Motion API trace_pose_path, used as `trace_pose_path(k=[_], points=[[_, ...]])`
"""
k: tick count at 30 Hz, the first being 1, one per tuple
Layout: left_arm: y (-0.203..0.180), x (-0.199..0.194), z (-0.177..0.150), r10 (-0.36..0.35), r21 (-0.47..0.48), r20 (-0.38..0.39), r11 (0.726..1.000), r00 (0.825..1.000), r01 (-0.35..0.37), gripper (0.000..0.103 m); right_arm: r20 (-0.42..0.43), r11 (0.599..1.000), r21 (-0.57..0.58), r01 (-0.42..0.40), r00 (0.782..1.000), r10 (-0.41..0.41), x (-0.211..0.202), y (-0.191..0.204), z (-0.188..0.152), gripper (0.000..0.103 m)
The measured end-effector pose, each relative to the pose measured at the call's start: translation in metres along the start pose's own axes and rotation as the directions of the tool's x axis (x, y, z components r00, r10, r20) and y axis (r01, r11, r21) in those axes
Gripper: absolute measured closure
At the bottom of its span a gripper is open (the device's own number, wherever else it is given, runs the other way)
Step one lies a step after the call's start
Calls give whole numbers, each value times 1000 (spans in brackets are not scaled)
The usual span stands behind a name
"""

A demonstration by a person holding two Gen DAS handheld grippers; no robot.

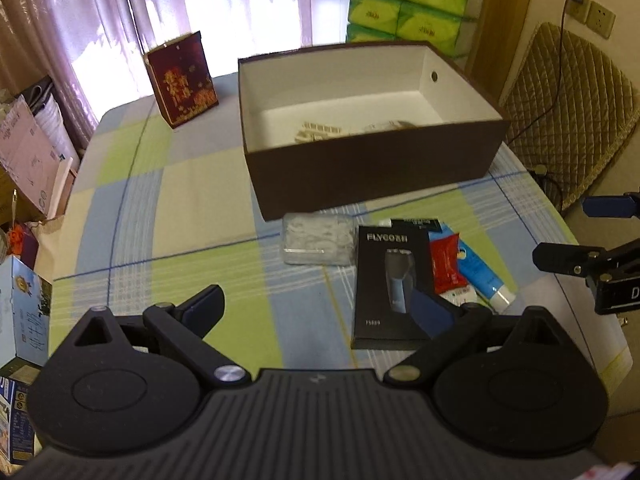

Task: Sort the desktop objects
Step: 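Withdraw both tools from the box toward the table items, then grasp the black FLYCO shaver box with the left tool while the right tool grasps the blue tube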

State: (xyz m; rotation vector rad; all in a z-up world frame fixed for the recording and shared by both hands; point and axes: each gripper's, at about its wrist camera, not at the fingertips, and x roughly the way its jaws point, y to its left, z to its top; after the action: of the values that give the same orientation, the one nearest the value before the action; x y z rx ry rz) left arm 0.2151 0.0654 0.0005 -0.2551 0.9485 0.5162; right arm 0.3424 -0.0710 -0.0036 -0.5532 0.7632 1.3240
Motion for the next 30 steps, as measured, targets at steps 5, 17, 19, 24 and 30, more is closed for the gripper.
trace_pose_path(k=[5,17,19,24,30], points=[[-6,15,-6,-33,12,-15,999,999,33,5,-43,1000,20,0,999,1,13,-8,-12,3],[-27,71,-20,-94,83,-111,991,989,104,6,-162,995,88,39,987,-24,47,-35,-45,3],[-31,81,-19,-104,95,-117,989,988,115,6,-172,994,100,44,985,-26,51,-40,-49,3],[-41,104,-12,-106,126,-138,984,985,124,9,-189,989,140,54,982,-27,55,-53,-55,3],[-60,122,-7,-111,179,-153,974,982,138,12,-191,980,185,78,981,-42,55,-69,-57,3]])
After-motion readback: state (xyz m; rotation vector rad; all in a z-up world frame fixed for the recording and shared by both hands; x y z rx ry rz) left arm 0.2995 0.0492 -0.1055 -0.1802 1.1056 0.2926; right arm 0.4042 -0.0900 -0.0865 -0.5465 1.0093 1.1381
